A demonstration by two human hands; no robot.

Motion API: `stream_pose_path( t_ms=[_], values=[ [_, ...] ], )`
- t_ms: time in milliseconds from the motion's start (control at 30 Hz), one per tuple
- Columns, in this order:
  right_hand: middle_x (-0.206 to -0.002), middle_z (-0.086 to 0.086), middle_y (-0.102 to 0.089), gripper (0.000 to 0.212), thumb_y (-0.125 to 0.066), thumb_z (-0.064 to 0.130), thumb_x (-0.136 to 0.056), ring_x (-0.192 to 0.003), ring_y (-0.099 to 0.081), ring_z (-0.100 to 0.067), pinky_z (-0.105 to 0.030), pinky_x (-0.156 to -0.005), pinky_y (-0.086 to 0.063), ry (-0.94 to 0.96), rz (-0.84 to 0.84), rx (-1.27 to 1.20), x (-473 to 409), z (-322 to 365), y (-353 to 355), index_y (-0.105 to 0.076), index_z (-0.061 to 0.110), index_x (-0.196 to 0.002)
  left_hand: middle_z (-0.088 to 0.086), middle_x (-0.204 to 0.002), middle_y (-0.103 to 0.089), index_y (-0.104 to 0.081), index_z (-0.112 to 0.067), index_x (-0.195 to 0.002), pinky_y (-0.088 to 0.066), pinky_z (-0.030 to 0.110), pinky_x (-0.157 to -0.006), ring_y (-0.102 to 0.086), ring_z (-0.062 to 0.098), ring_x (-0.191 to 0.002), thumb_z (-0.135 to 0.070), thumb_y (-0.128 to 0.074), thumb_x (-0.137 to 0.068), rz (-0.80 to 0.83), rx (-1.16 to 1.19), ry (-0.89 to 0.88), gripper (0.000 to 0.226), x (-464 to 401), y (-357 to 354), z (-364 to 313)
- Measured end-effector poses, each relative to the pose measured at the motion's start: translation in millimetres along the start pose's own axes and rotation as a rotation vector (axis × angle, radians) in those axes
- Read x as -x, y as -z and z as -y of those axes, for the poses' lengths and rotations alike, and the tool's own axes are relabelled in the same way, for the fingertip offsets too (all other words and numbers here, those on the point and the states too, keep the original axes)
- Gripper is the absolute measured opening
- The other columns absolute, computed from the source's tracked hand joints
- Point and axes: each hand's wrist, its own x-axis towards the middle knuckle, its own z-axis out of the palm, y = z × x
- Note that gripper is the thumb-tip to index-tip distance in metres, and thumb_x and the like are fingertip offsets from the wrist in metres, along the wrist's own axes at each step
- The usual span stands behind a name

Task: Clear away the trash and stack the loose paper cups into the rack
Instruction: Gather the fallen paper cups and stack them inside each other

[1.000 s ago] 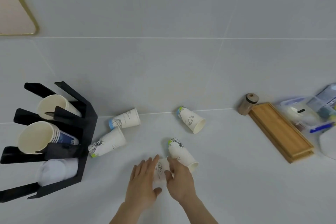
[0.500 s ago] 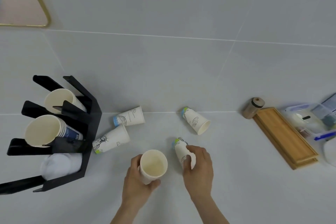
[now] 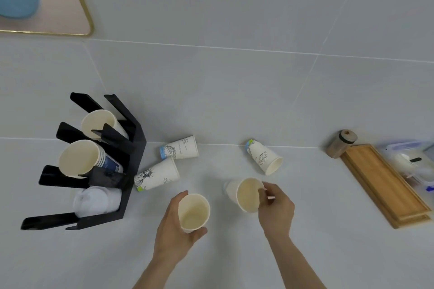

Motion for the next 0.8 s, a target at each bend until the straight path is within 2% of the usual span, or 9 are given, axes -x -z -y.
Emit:
stream_pose_path(
  t_ms=[67,133,200,267,333,467,567,667,800],
  values=[
    [-0.080,0.003,-0.072,0.025,-0.065,0.013,-0.095,-0.070,-0.068,-0.021,-0.034,-0.063,-0.060,0.007,0.038,-0.211,-0.2,33.3,6.4,-0.074,0.036,-0.094,-0.022,-0.132,-0.053,-0.036,-0.046,-0.136,-0.045,0.031,-0.087,-0.053,0.010,-0.111,-0.034,-0.094,-0.053,-0.011,-0.005,0.008,0.102,0.8,-1.0,0.9],
    [-0.085,-0.005,-0.071,0.021,-0.064,0.016,-0.097,-0.067,-0.067,-0.025,-0.025,-0.050,-0.056,0.037,0.117,-0.348,2.4,62.3,12.6,-0.077,0.031,-0.103,-0.022,-0.130,-0.054,-0.035,-0.047,-0.135,-0.046,0.031,-0.086,-0.054,0.011,-0.109,-0.035,-0.093,-0.053,-0.013,-0.002,0.013,0.101,1.1,-1.9,1.1],
    [-0.091,-0.009,-0.070,0.022,-0.063,0.016,-0.098,-0.068,-0.065,-0.025,-0.020,-0.047,-0.053,0.081,0.229,-0.395,6.8,80.7,14.7,-0.079,0.024,-0.111,-0.019,-0.124,-0.057,-0.036,-0.045,-0.134,-0.047,0.031,-0.082,-0.057,0.014,-0.108,-0.034,-0.093,-0.053,-0.007,0.004,0.028,0.100,0.4,-2.7,0.3],
    [-0.096,-0.005,-0.072,0.022,-0.064,0.016,-0.098,-0.070,-0.065,-0.020,-0.030,-0.052,-0.059,0.154,0.321,-0.343,13.8,86.8,8.5,-0.079,0.025,-0.111,-0.016,-0.119,-0.060,-0.035,-0.043,-0.133,-0.050,0.033,-0.080,-0.061,0.019,-0.108,-0.034,-0.092,-0.053,0.003,0.009,0.049,0.099,-0.7,-2.3,-1.1],
    [-0.093,0.002,-0.071,0.024,-0.064,0.020,-0.096,-0.073,-0.066,-0.016,-0.041,-0.068,-0.061,0.263,0.329,-0.163,20.1,82.2,-3.2,-0.079,0.030,-0.111,-0.020,-0.125,-0.059,-0.030,-0.044,-0.137,-0.051,0.035,-0.084,-0.062,0.019,-0.112,-0.033,-0.093,-0.051,0.012,0.023,0.044,0.107,-1.1,0.0,-2.6],
    [-0.086,0.004,-0.066,0.025,-0.068,0.028,-0.092,-0.074,-0.064,-0.011,-0.029,-0.079,-0.054,0.349,0.352,0.071,37.3,68.4,-25.6,-0.077,0.032,-0.115,-0.041,-0.126,-0.047,-0.012,-0.055,-0.144,-0.051,0.035,-0.091,-0.058,0.008,-0.115,-0.030,-0.095,-0.047,0.045,0.094,0.005,0.131,1.7,5.5,-4.3],
    [-0.096,0.010,-0.068,0.028,-0.066,0.032,-0.094,-0.075,-0.067,-0.008,-0.031,-0.084,-0.056,0.303,0.430,0.096,48.9,53.9,-41.2,-0.073,0.038,-0.120,-0.031,-0.134,-0.050,-0.010,-0.058,-0.145,-0.051,0.036,-0.096,-0.056,0.005,-0.119,-0.038,-0.095,-0.041,0.048,0.102,-0.016,0.136,1.1,8.5,-2.5],
    [-0.104,0.011,-0.074,0.028,-0.062,0.023,-0.096,-0.083,-0.070,-0.010,-0.035,-0.084,-0.058,0.292,0.480,0.094,55.4,34.4,-56.2,-0.075,0.039,-0.115,-0.028,-0.137,-0.050,-0.014,-0.056,-0.146,-0.051,0.037,-0.098,-0.055,0.004,-0.123,-0.040,-0.094,-0.041,0.035,0.095,-0.025,0.133,-2.7,9.1,0.6],
    [-0.106,0.015,-0.076,0.031,-0.063,0.017,-0.096,-0.085,-0.070,-0.008,-0.035,-0.081,-0.059,0.289,0.468,0.072,59.4,18.8,-66.4,-0.075,0.040,-0.115,-0.036,-0.131,-0.041,-0.029,-0.047,-0.146,-0.042,0.017,-0.088,-0.050,0.000,-0.119,-0.041,-0.094,-0.051,0.011,0.046,-0.070,0.115,-5.7,5.7,4.3]
  ],
)
